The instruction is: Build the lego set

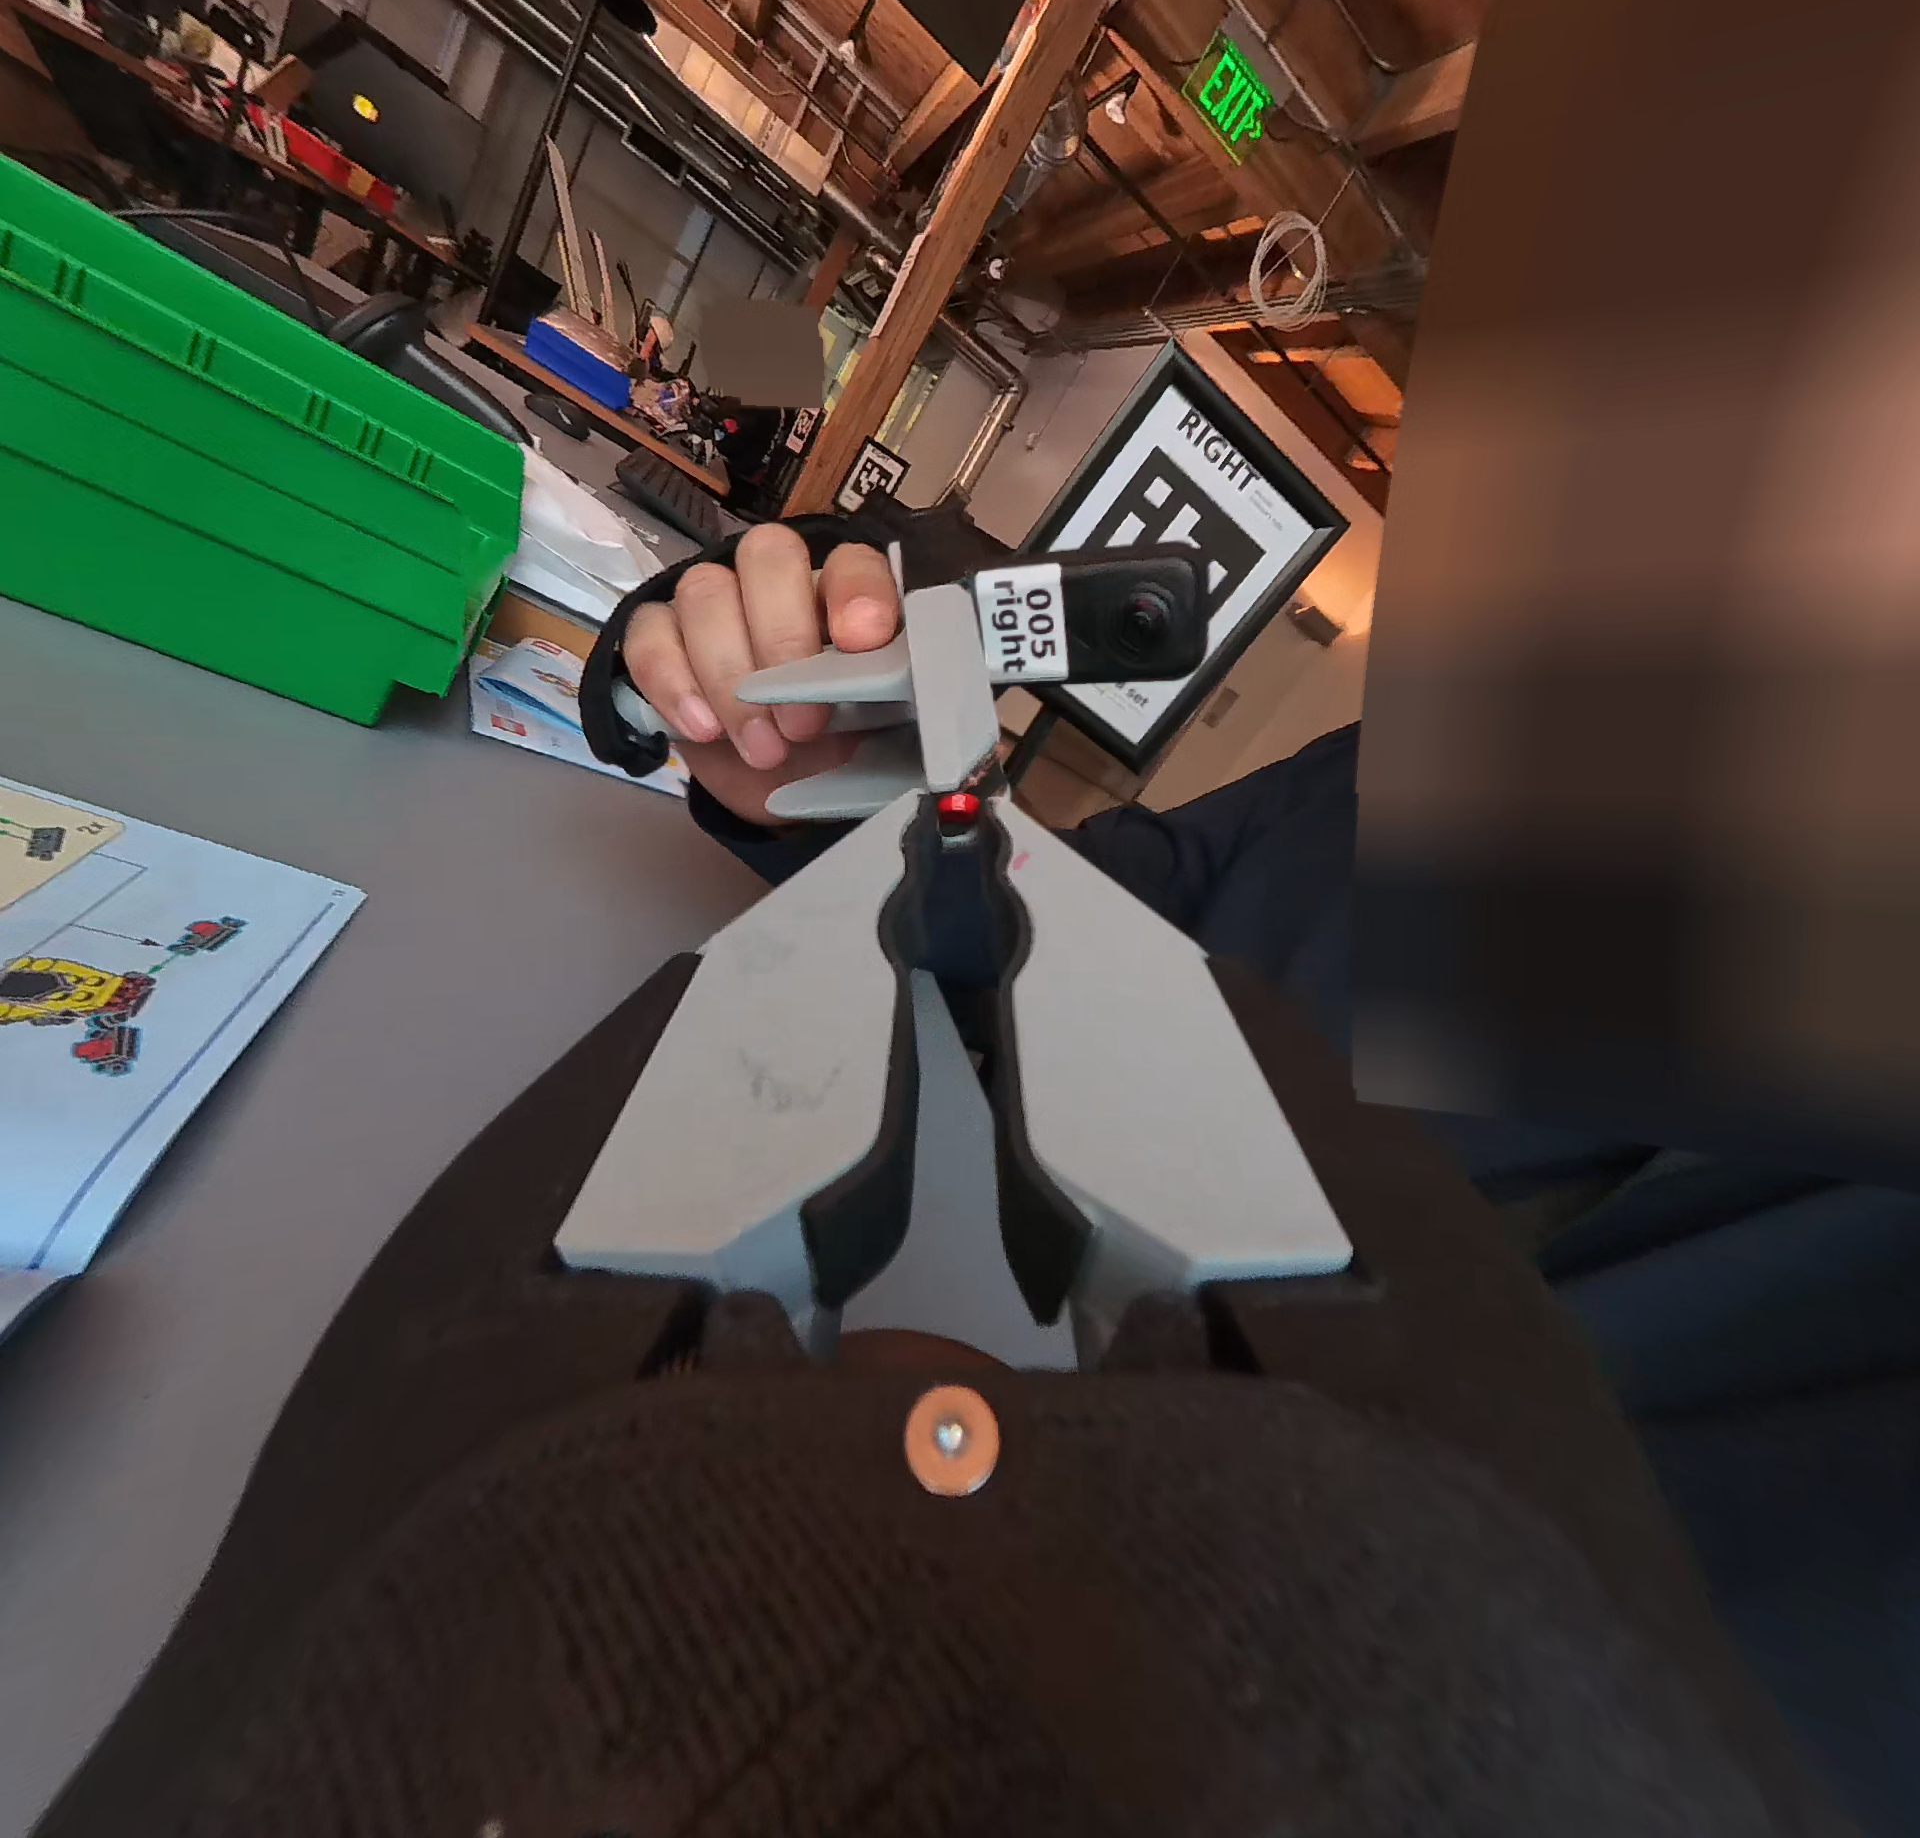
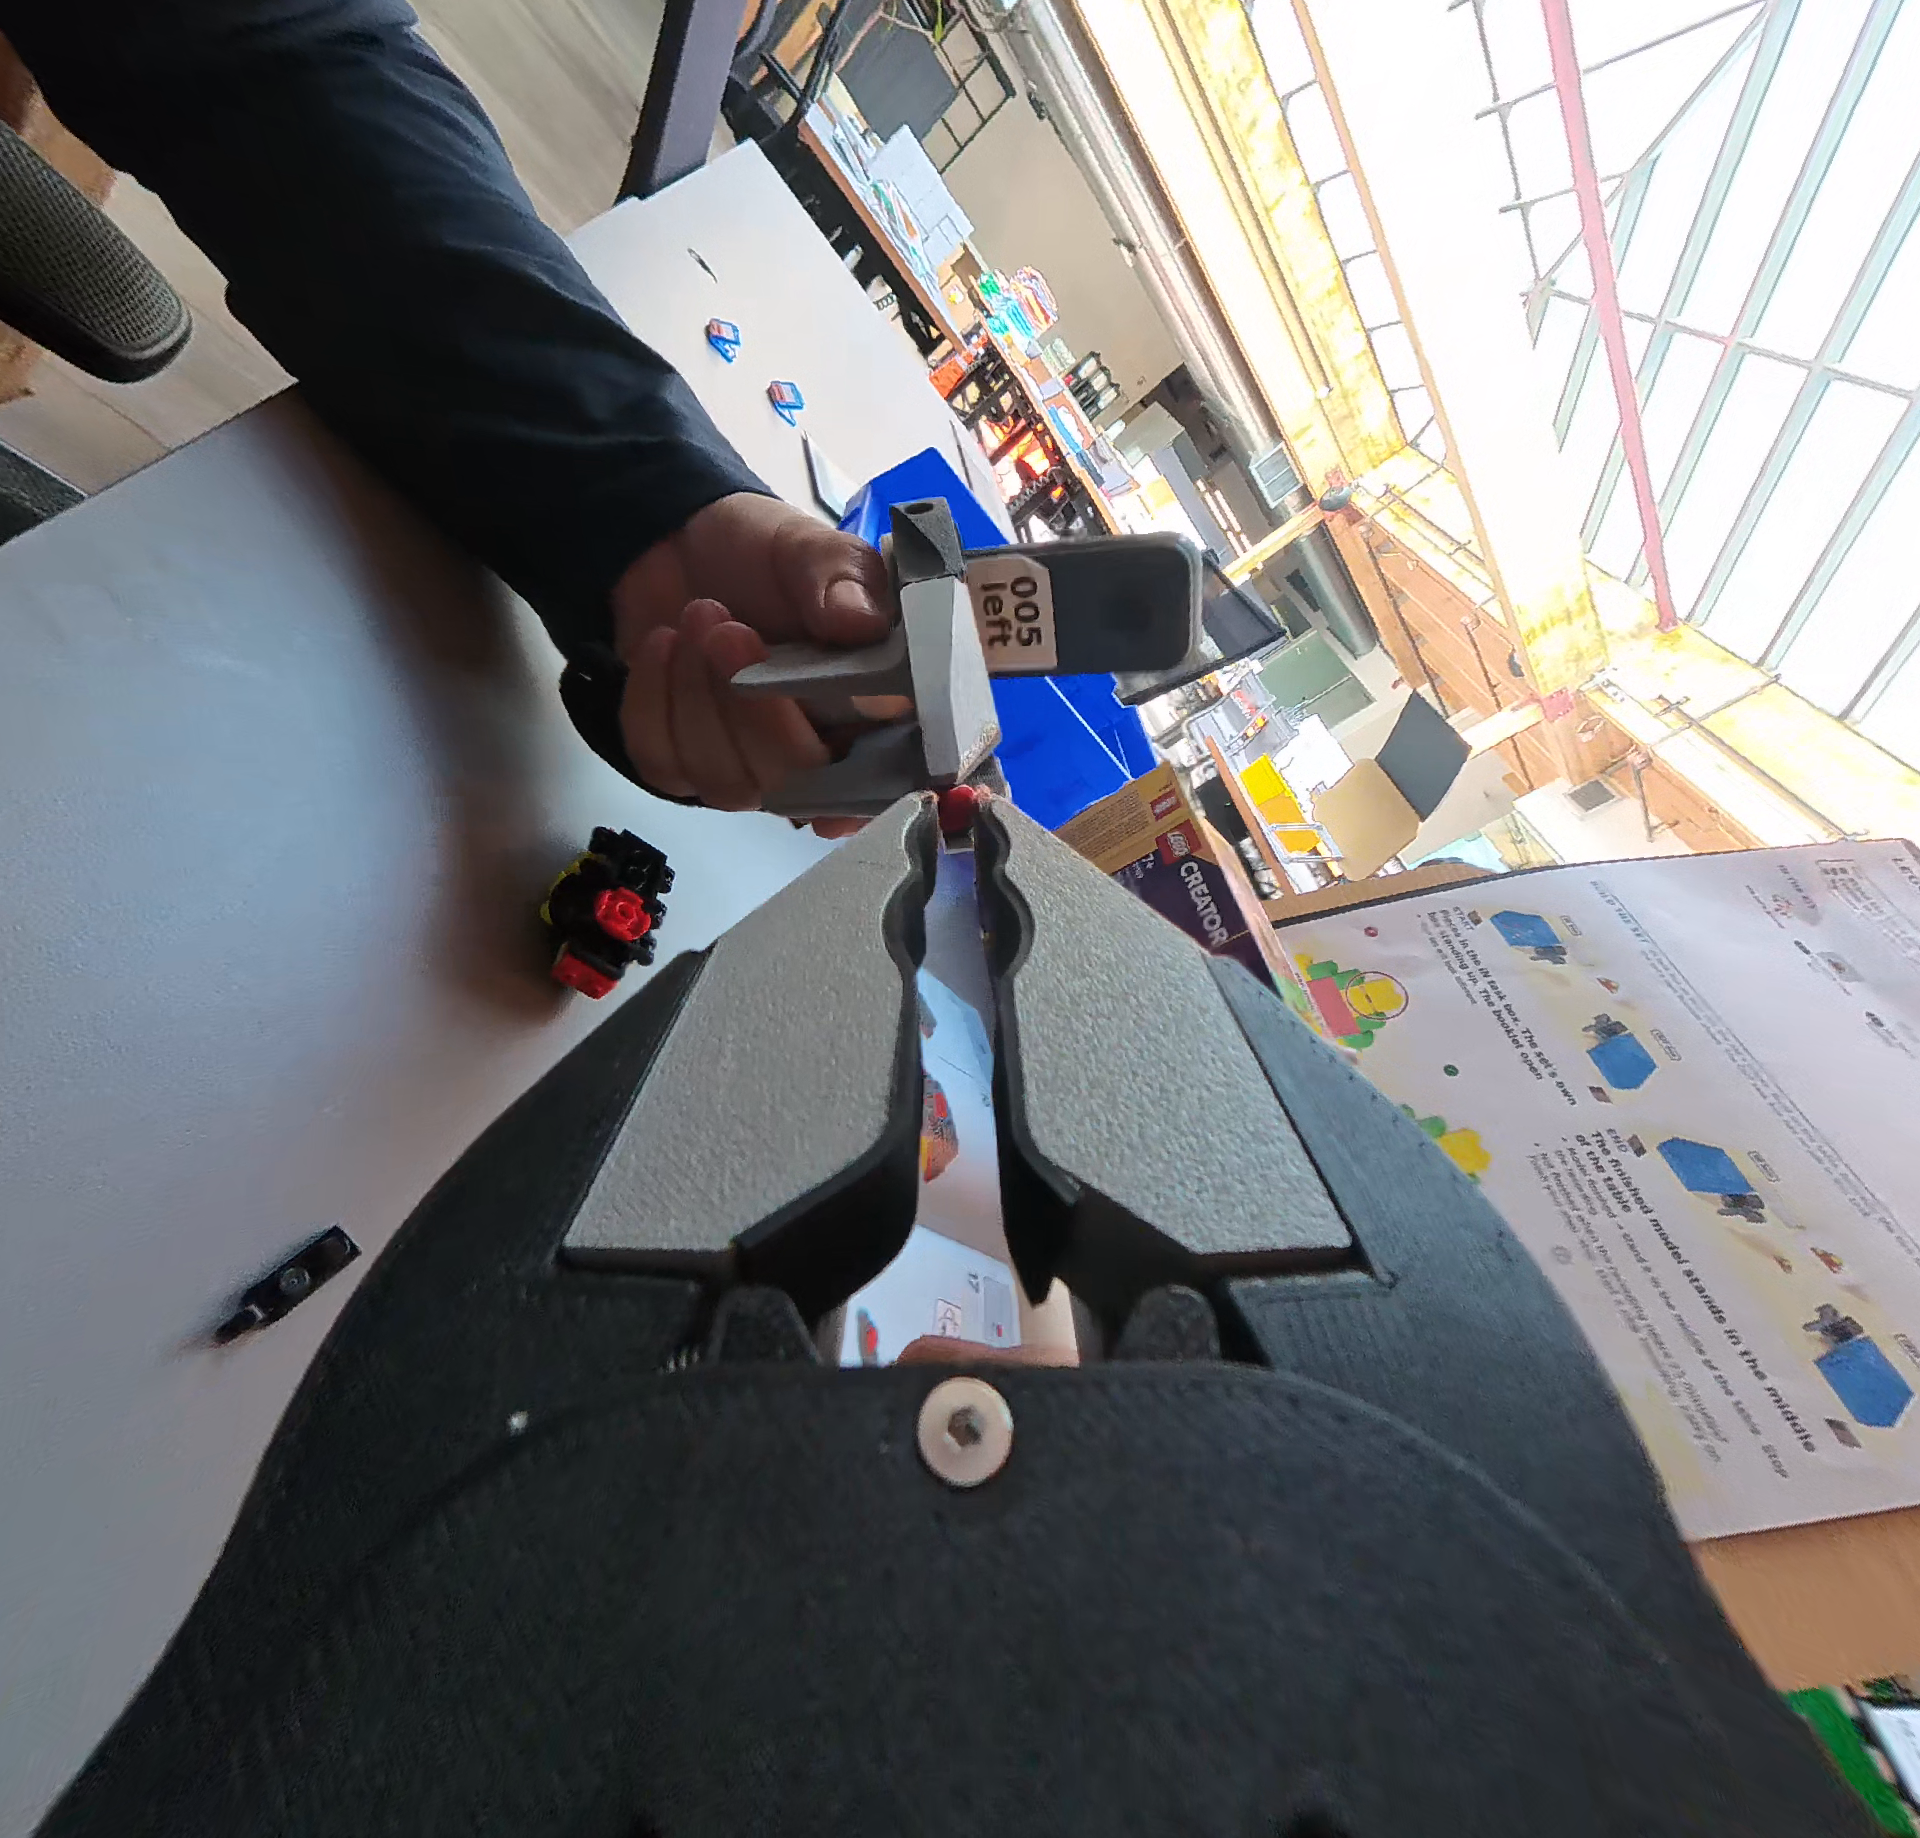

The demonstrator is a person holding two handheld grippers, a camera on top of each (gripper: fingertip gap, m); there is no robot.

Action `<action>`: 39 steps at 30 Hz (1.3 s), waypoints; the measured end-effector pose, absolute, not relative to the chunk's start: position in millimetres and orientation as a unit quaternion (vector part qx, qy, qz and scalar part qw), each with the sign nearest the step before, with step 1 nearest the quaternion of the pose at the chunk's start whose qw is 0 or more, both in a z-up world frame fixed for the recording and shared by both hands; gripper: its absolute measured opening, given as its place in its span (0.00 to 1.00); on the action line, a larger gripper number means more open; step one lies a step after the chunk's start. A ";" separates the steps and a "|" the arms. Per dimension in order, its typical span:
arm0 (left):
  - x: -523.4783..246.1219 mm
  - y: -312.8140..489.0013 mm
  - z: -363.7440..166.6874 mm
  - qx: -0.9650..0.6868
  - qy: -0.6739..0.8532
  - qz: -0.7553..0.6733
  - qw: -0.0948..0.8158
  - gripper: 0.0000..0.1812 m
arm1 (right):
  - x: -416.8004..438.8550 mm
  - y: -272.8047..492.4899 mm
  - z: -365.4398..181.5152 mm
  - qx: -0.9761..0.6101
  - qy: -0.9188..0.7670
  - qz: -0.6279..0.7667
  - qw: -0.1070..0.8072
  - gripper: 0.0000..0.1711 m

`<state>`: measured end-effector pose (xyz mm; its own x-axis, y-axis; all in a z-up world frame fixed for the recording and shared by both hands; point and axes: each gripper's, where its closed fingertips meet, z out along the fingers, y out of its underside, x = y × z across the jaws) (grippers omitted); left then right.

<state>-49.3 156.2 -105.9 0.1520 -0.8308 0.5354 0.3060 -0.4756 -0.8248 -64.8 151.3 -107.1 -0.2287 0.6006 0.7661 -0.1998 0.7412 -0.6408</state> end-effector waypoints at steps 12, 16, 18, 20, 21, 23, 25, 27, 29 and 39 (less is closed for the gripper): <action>-62.2 165.8 -106.1 -0.584 0.387 -0.235 0.674 0.03 | -62.4 169.5 -109.3 -0.363 -0.644 0.597 0.312 0.03; -55.6 156.8 -103.9 -0.562 0.420 -0.206 0.682 0.03 | -57.7 162.4 -102.9 -0.363 -0.639 0.615 0.285 0.01; -57.7 159.4 -105.9 -0.573 0.412 -0.218 0.674 0.03 | -56.4 166.6 -97.9 -0.338 -0.650 0.578 0.359 0.00; -61.0 162.4 -106.9 -0.574 0.409 -0.206 0.679 0.03 | -57.3 168.6 -104.8 -0.336 -0.666 0.543 0.385 0.00; -61.9 163.7 -107.9 -0.574 0.412 -0.192 0.681 0.03 | -59.7 168.9 -112.7 -0.351 -0.673 0.538 0.368 0.00; -62.9 167.0 -112.8 -0.578 0.425 -0.151 0.680 0.03 | -65.5 168.1 -125.2 -0.390 -0.674 0.545 0.312 0.06; -64.4 171.2 -117.8 -0.584 0.435 -0.110 0.677 0.03 | -66.7 162.7 -127.1 -0.398 -0.671 0.560 0.281 0.10; -64.1 172.6 -122.9 -0.591 0.443 -0.099 0.667 0.03 | -67.4 165.4 -123.9 -0.389 -0.672 0.548 0.312 0.09; -62.7 172.7 -123.5 -0.606 0.428 -0.139 0.656 0.03 | -66.3 172.0 -119.2 -0.360 -0.685 0.500 0.388 0.08; -53.4 155.1 -149.8 -0.681 0.367 -0.419 0.474 0.03 | -59.3 141.8 -134.4 -0.212 -0.768 0.341 0.499 0.07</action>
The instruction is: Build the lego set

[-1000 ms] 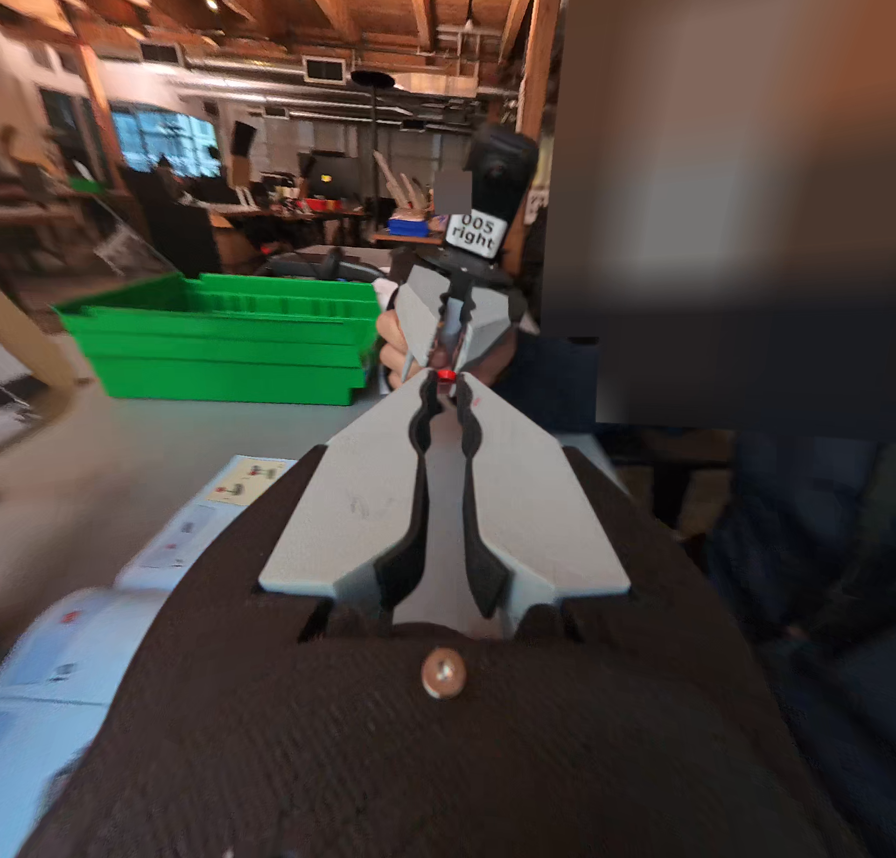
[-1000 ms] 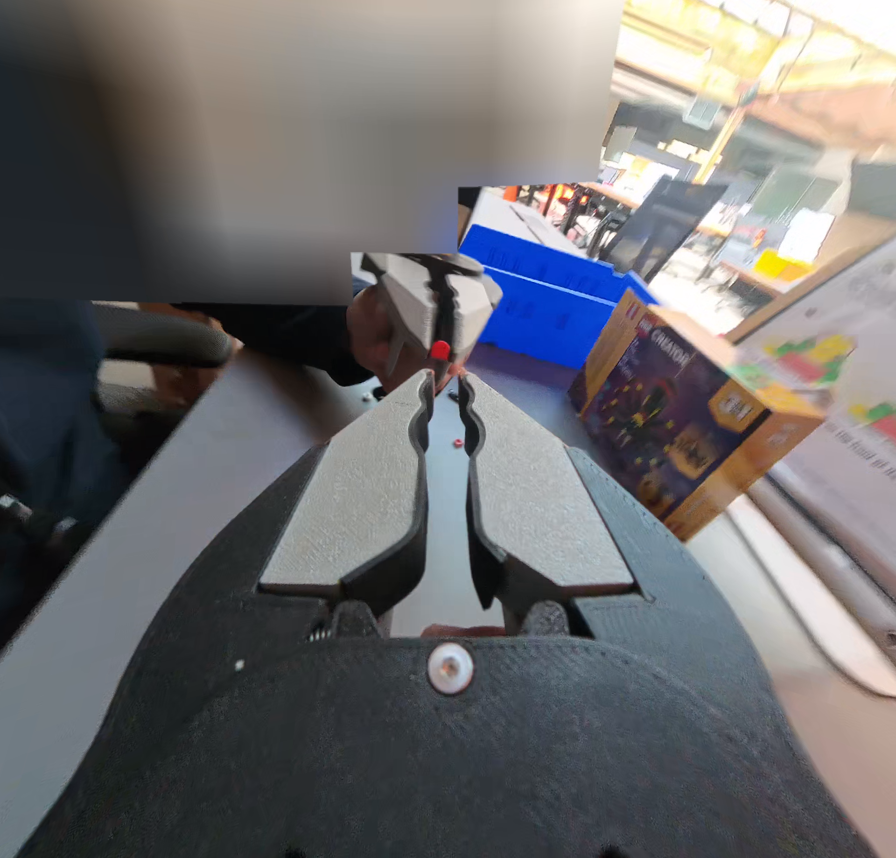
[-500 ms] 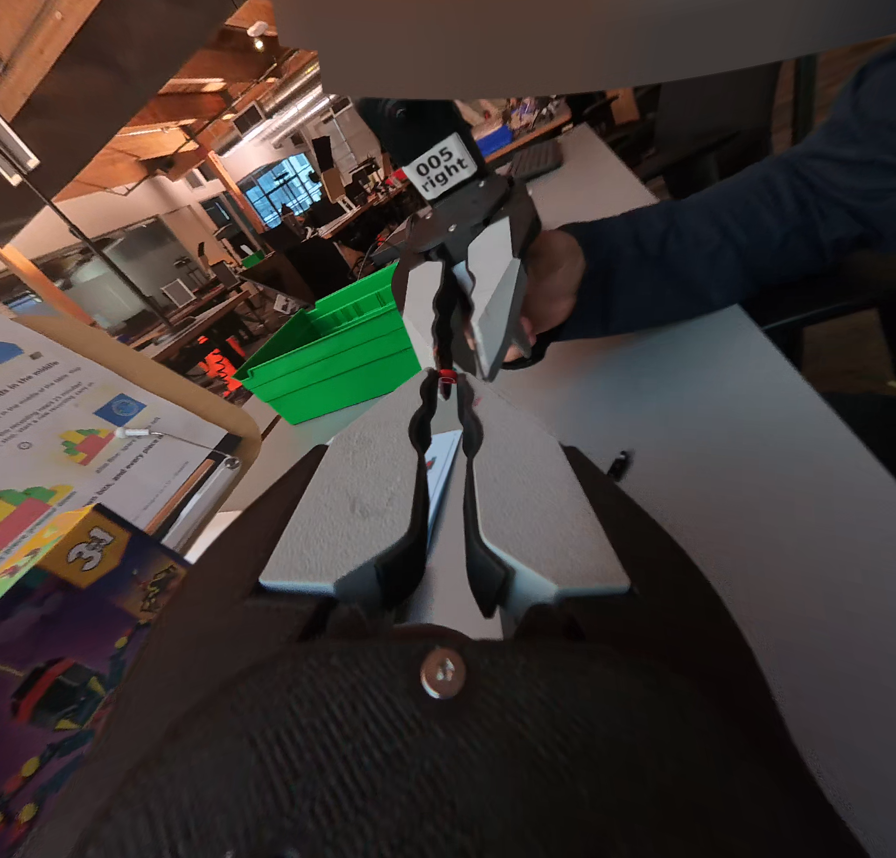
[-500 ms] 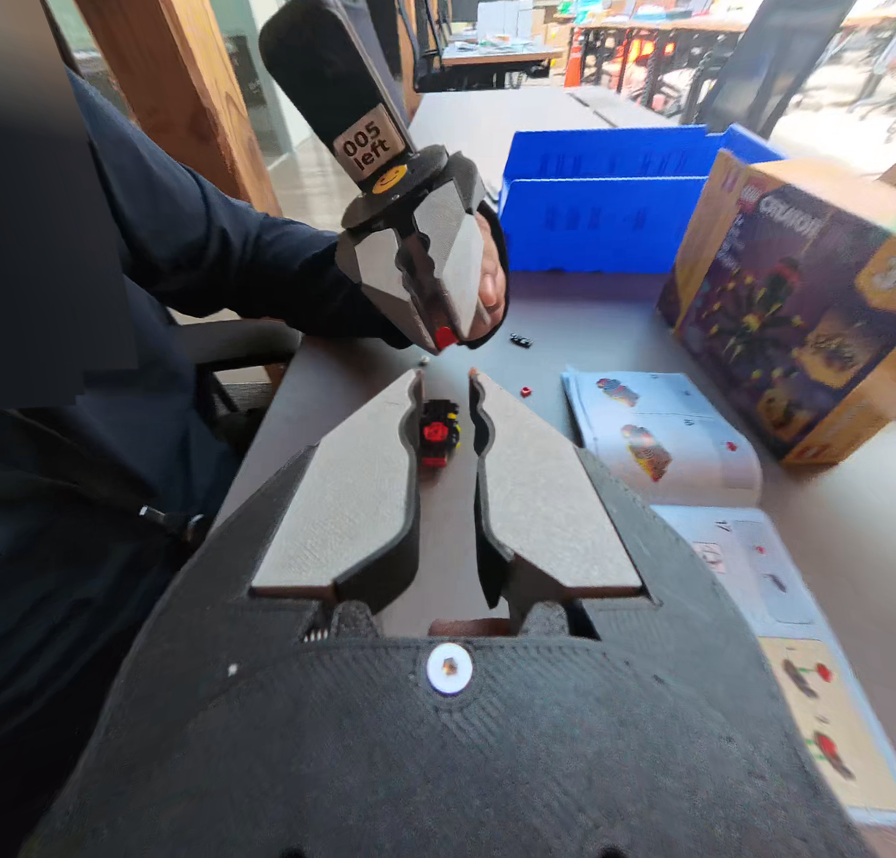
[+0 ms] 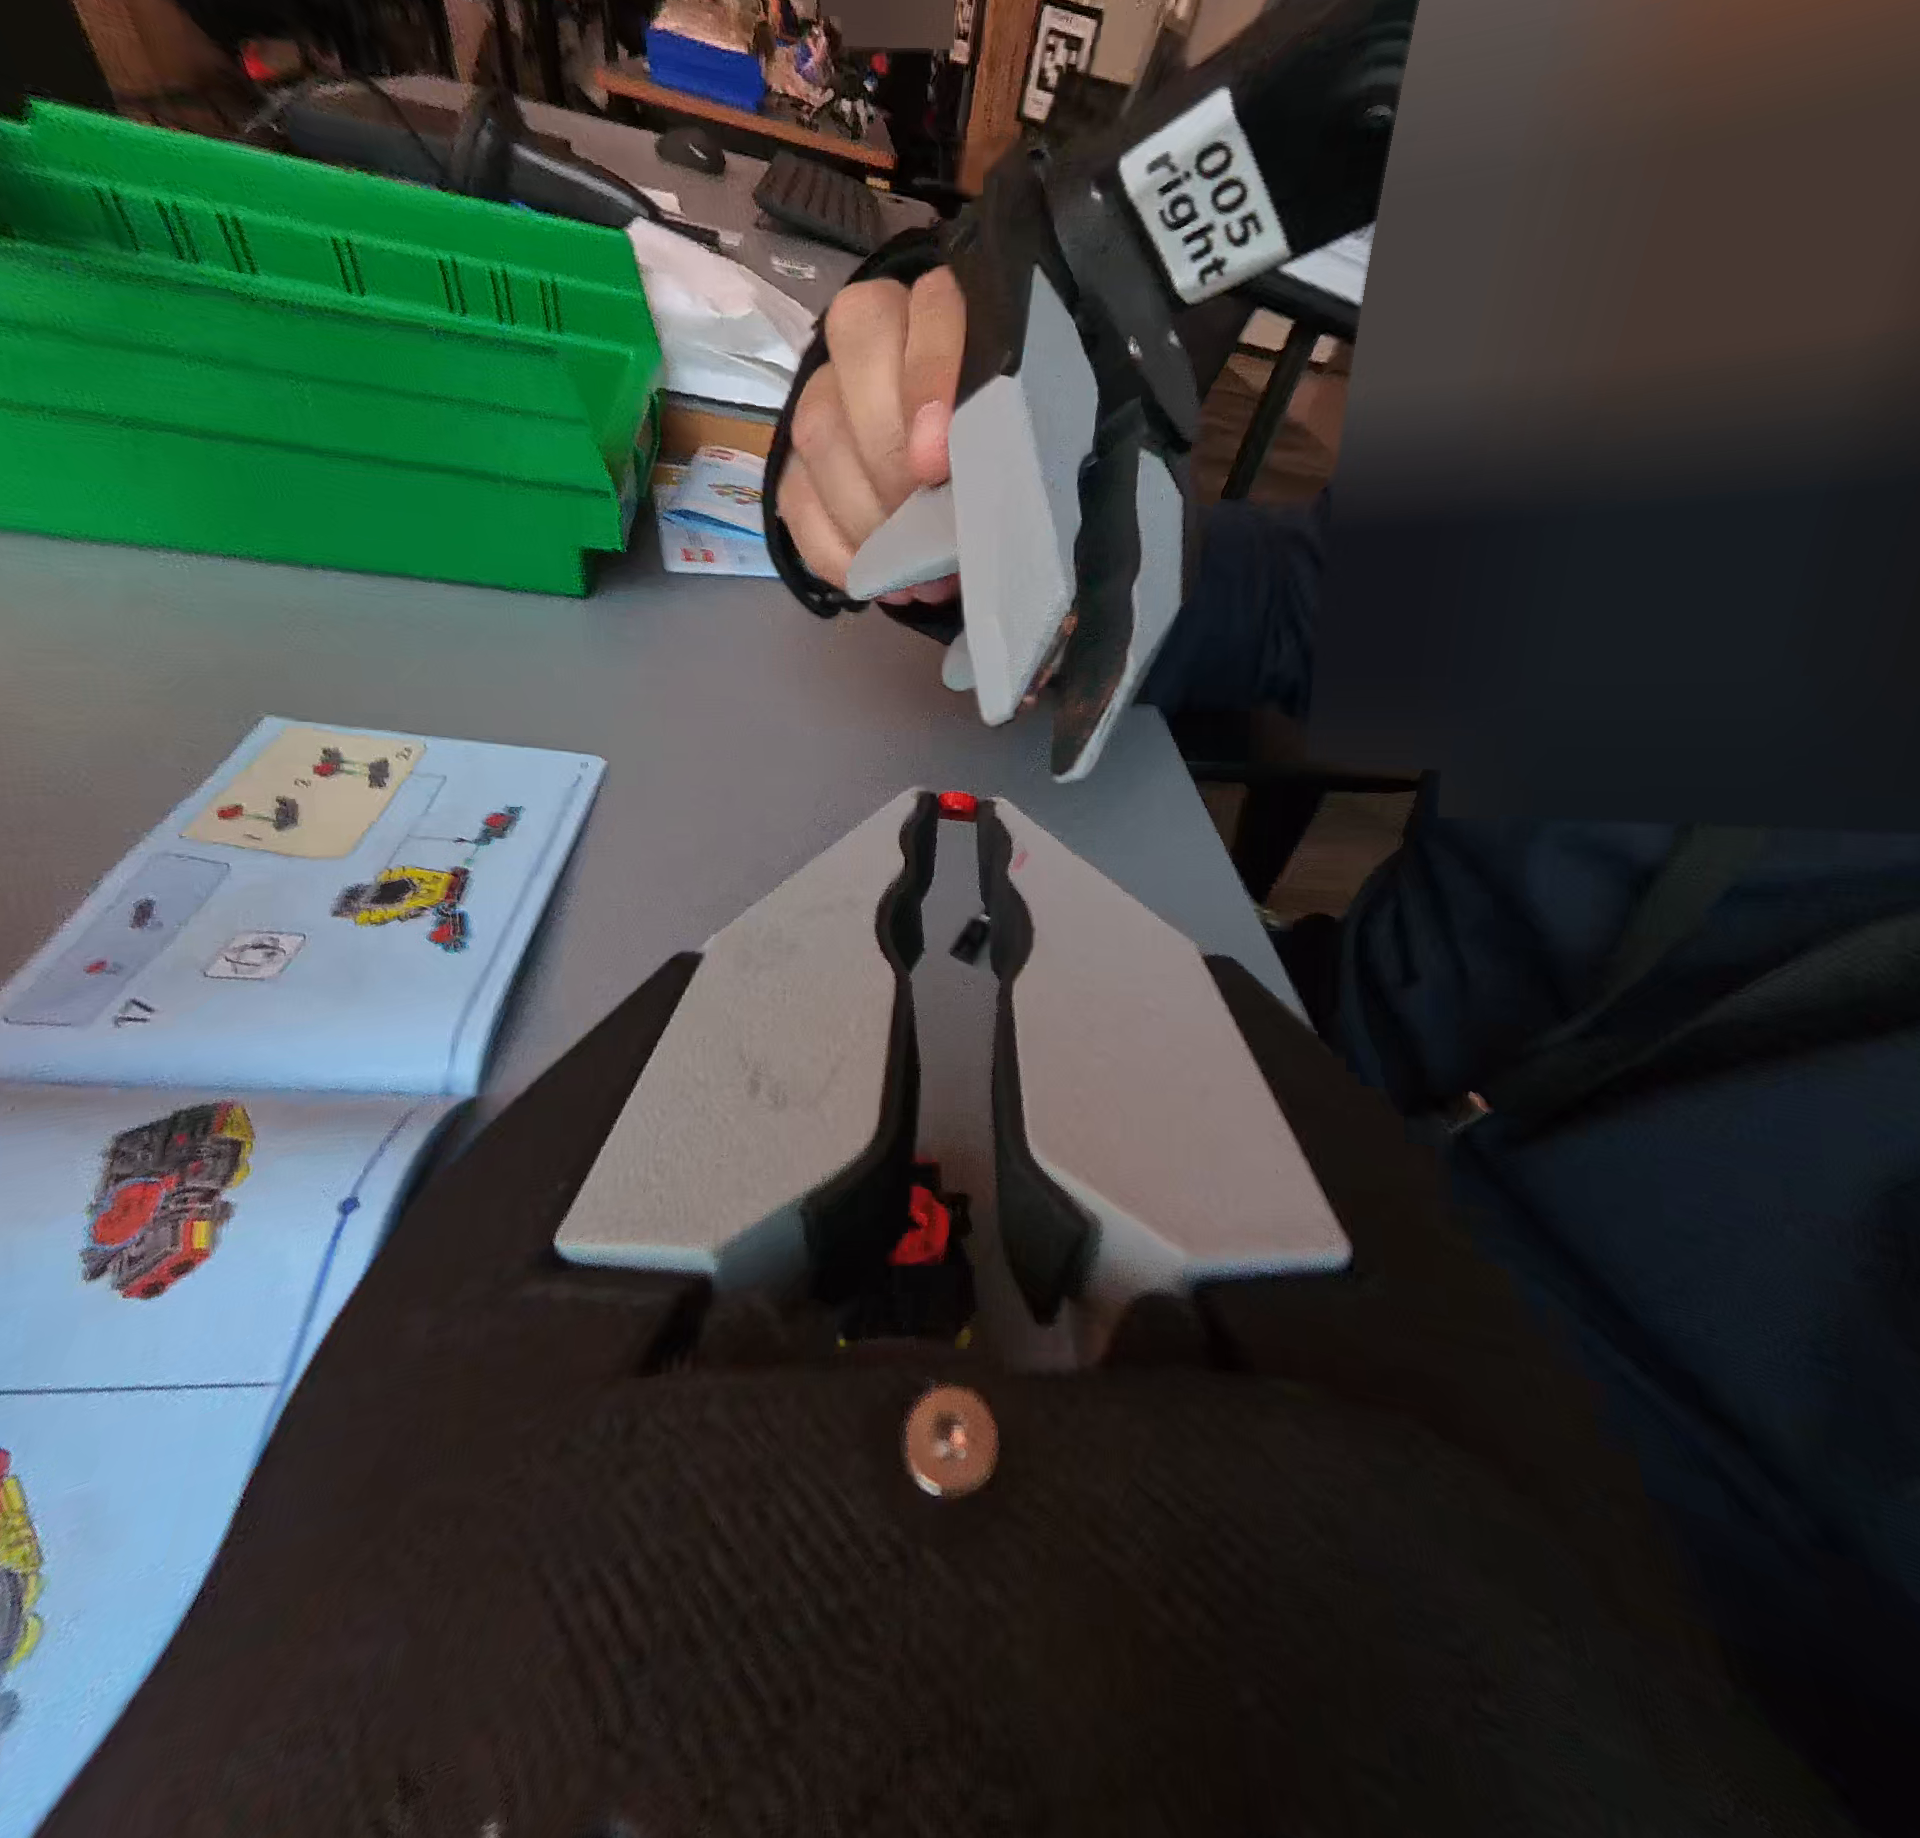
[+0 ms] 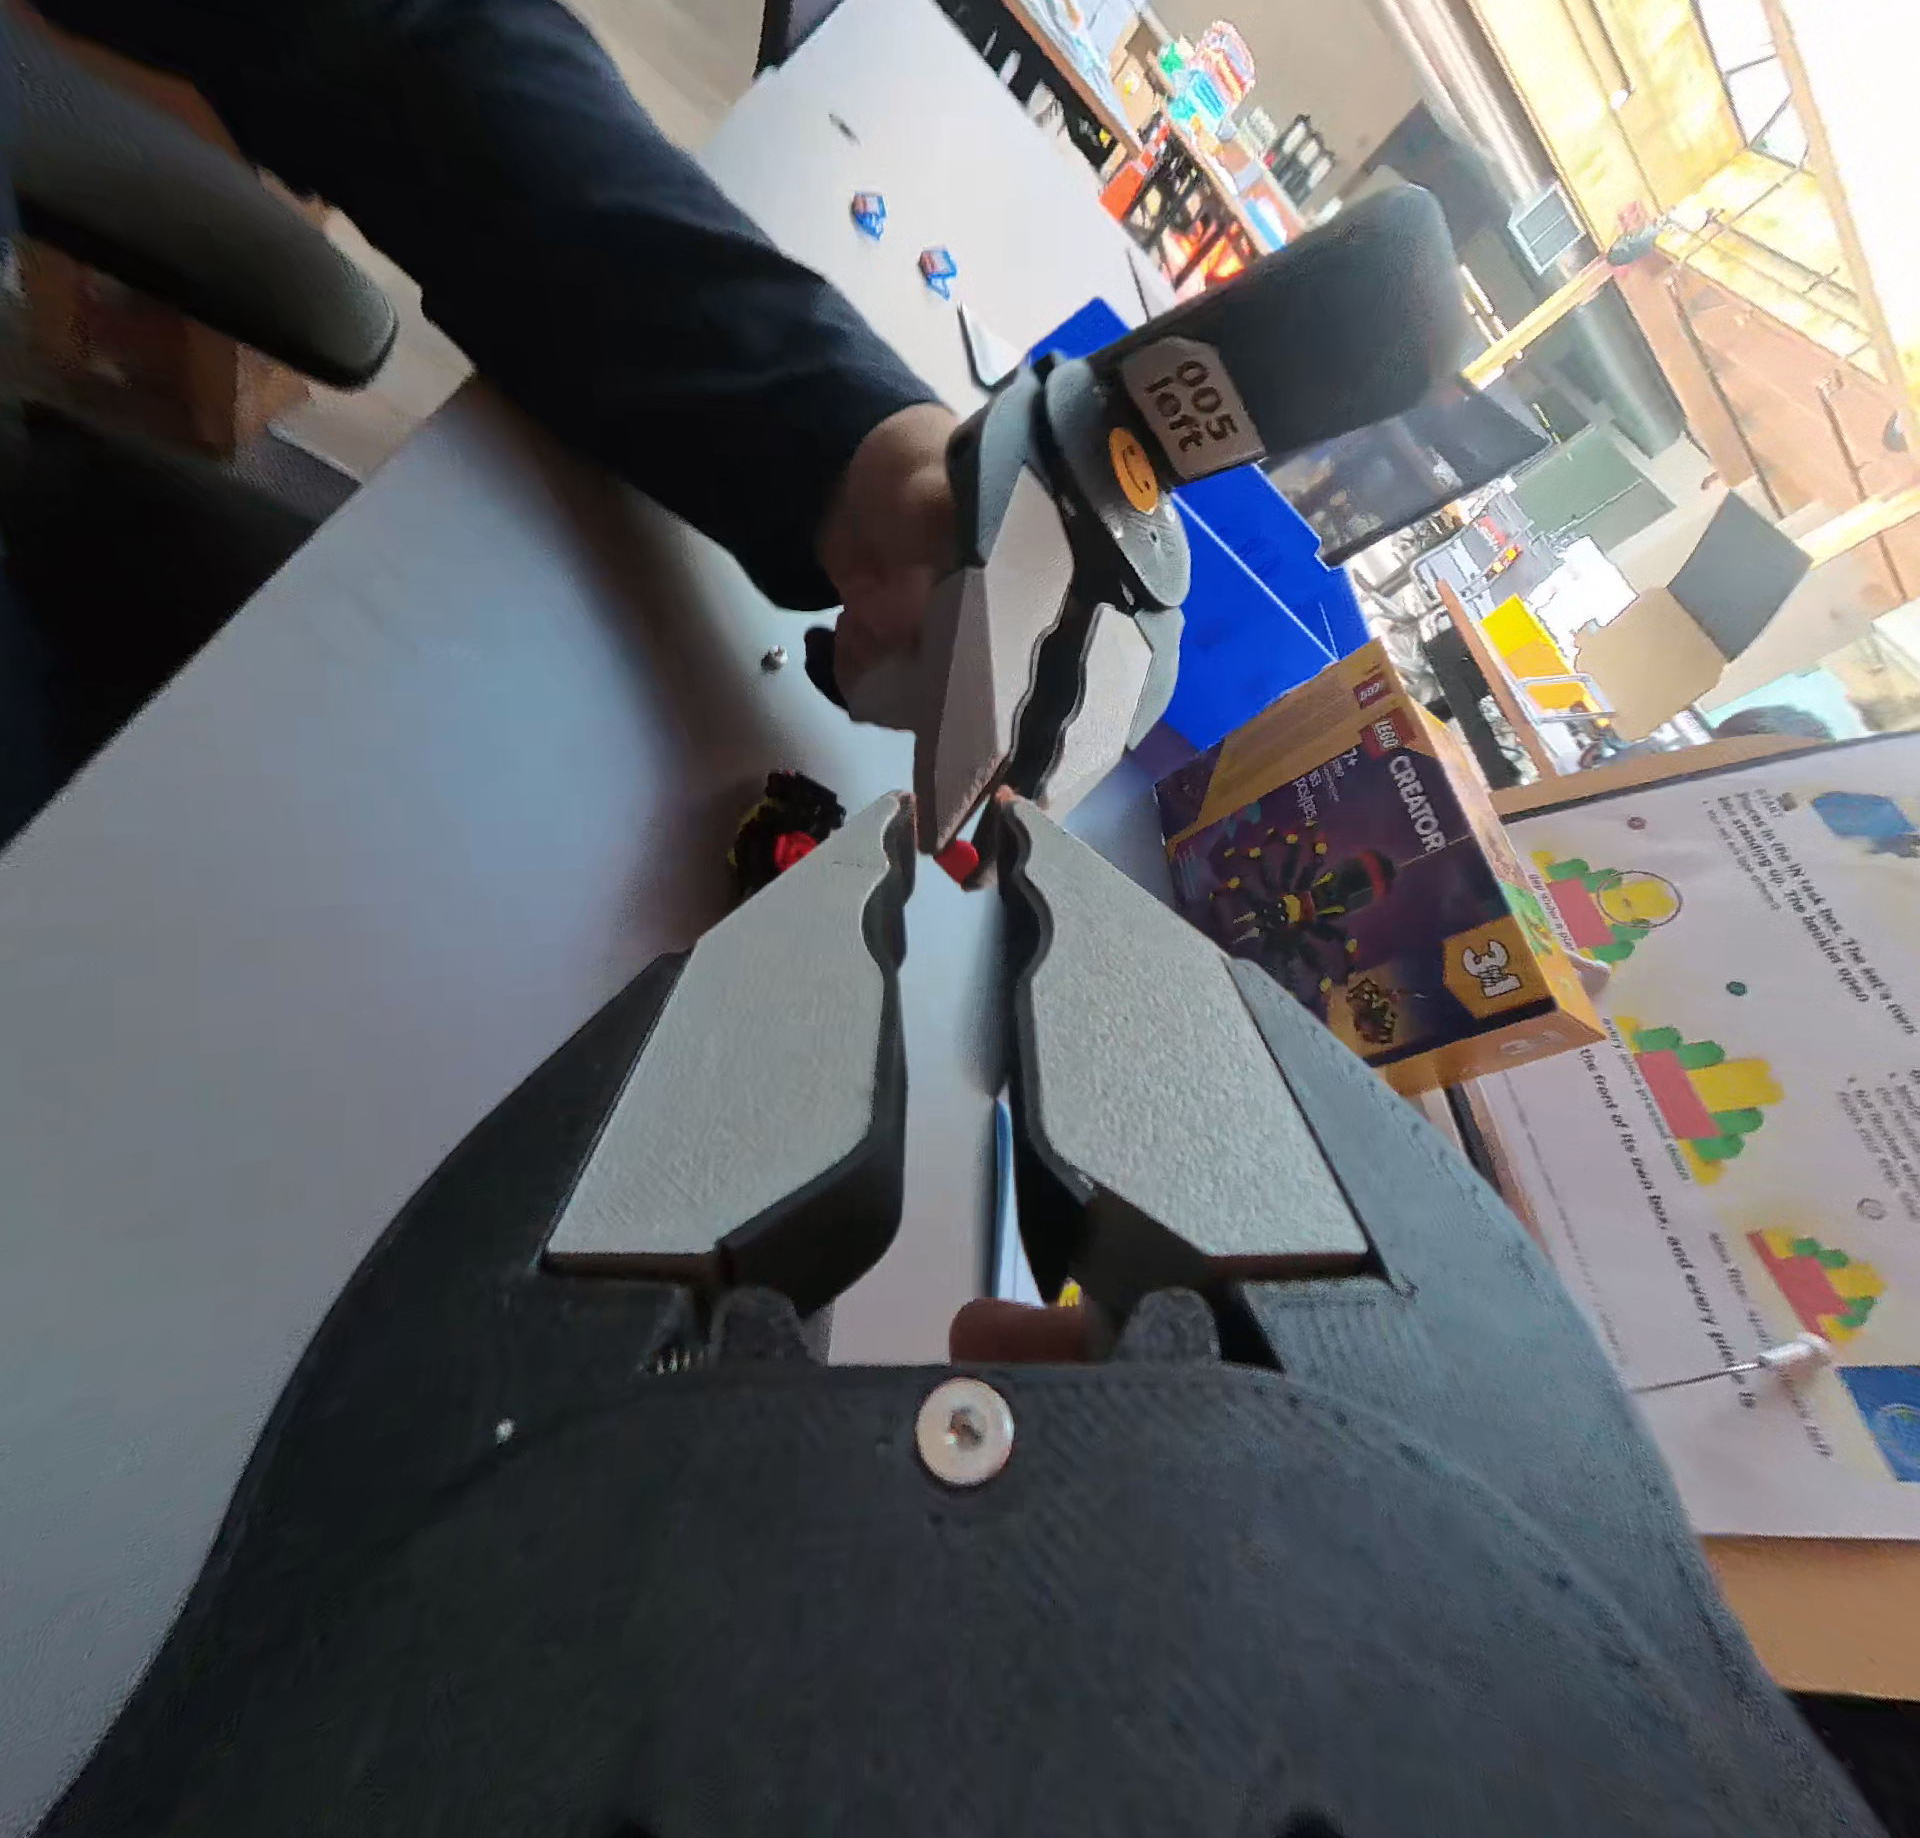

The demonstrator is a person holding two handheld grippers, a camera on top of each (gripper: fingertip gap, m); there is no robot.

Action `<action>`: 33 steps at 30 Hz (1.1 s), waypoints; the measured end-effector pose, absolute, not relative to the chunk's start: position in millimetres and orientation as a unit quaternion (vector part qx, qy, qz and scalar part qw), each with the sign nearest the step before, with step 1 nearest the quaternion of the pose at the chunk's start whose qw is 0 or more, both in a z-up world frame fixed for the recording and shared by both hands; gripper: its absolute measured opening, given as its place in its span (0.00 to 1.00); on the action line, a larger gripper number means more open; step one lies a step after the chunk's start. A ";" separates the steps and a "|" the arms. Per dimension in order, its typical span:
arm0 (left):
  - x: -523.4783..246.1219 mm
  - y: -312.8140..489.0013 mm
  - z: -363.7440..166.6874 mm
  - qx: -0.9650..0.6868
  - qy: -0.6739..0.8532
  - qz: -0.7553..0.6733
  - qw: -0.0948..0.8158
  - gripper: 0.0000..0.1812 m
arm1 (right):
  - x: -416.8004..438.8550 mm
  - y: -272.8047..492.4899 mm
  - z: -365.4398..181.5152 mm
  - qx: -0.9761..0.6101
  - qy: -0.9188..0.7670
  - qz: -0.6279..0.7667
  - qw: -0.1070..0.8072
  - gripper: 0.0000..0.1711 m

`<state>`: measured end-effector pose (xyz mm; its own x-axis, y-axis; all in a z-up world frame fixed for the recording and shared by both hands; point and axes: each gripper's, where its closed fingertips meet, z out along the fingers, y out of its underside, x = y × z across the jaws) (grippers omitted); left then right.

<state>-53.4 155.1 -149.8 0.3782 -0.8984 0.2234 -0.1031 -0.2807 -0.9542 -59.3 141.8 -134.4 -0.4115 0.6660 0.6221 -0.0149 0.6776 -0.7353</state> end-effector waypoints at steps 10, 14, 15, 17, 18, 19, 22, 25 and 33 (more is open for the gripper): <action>-52.0 144.8 -150.1 -0.677 0.340 -0.505 0.413 0.03 | -64.9 142.3 -151.3 -0.176 -0.793 0.251 0.526 0.03; -50.1 143.4 -154.5 -0.684 0.341 -0.504 0.401 0.03 | -65.7 140.4 -154.8 -0.167 -0.798 0.241 0.527 0.04; -50.2 143.4 -155.5 -0.686 0.340 -0.505 0.398 0.03 | -65.9 140.3 -155.9 -0.165 -0.799 0.236 0.528 0.04; -50.9 144.2 -155.1 -0.686 0.334 -0.511 0.396 0.03 | -66.7 141.0 -155.9 -0.161 -0.798 0.227 0.534 0.04; -51.1 143.9 -154.6 -0.685 0.330 -0.517 0.393 0.03 | -66.6 140.5 -155.5 -0.158 -0.798 0.225 0.536 0.04; -51.0 143.8 -154.5 -0.685 0.327 -0.521 0.391 0.03 | -66.4 140.2 -155.4 -0.156 -0.798 0.221 0.538 0.03; -51.5 145.7 -155.5 -0.689 0.321 -0.520 0.390 0.03 | -67.0 141.4 -156.7 -0.151 -0.800 0.205 0.544 0.02; -53.0 149.1 -157.9 -0.696 0.315 -0.511 0.392 0.03 | -68.4 144.6 -159.2 -0.152 -0.800 0.194 0.547 0.02; -53.9 155.1 -162.1 -0.714 0.300 -0.497 0.392 0.15 | -68.8 147.4 -160.6 -0.163 -0.801 0.206 0.539 0.02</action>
<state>-53.9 155.1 -162.1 0.3267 -0.8176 0.4741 -0.0389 -0.5128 -0.8576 -68.8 147.4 -160.6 -0.3668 0.4833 0.7949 0.0386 0.8616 -0.5060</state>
